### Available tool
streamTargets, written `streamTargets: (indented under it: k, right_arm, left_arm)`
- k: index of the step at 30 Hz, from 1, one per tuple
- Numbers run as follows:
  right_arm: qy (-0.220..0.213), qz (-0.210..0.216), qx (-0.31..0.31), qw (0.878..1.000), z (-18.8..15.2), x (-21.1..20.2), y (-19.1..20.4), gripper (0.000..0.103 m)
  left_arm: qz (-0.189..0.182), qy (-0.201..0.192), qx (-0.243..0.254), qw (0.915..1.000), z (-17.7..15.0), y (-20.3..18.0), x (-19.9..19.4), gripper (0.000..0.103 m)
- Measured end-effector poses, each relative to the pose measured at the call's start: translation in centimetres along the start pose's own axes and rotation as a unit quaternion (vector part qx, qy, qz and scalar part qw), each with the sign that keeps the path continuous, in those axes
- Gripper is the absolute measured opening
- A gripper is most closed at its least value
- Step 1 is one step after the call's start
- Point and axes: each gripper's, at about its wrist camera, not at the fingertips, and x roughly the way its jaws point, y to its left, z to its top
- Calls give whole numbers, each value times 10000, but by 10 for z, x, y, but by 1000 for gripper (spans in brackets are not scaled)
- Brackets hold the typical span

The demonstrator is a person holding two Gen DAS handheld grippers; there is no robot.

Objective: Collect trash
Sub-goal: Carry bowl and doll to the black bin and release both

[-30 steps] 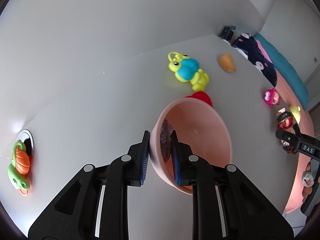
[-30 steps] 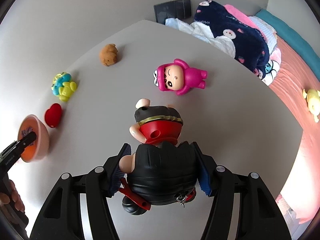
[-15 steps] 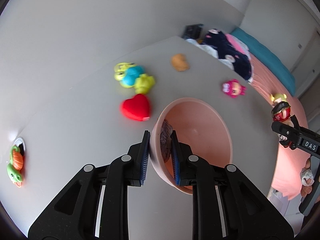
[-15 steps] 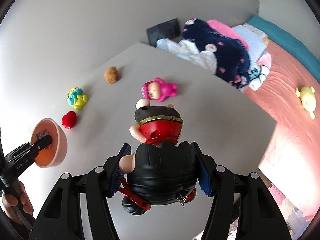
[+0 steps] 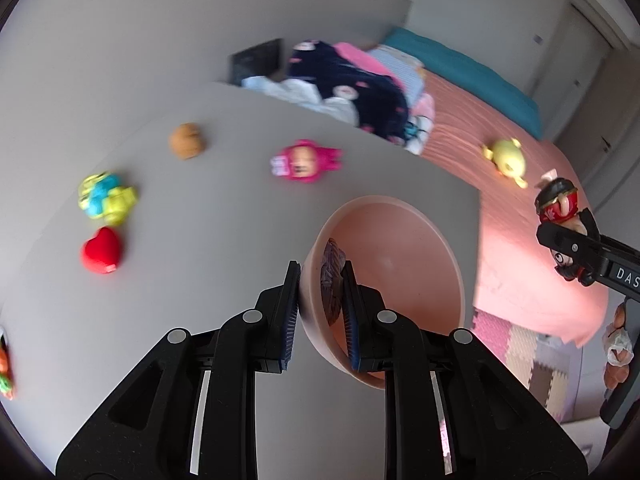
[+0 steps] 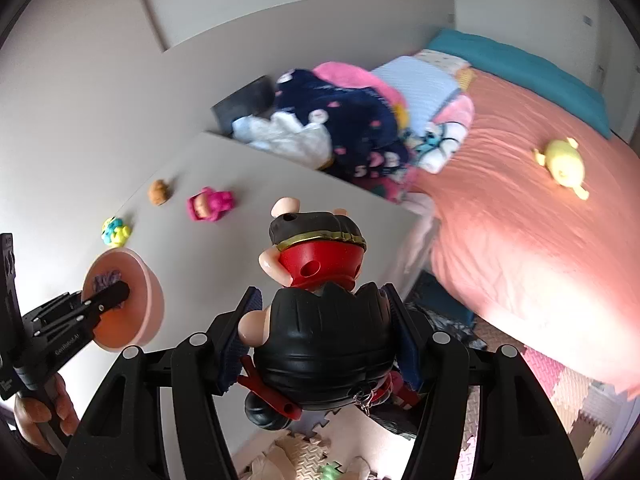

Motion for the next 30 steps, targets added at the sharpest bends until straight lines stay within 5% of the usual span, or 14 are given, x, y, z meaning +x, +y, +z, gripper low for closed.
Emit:
streamTargets:
  k: [18, 30]
  right_arm:
    - [-251, -690, 1018, 9921, -46, -64, -139, 62]
    - [-37, -674, 1247, 9899, -59, -64, -177, 63]
  left_arm:
    - [-1003, 234, 1310, 9860, 2, -173, 32, 20]
    - [-1268, 544, 1818, 9736, -9, -234, 53, 22]
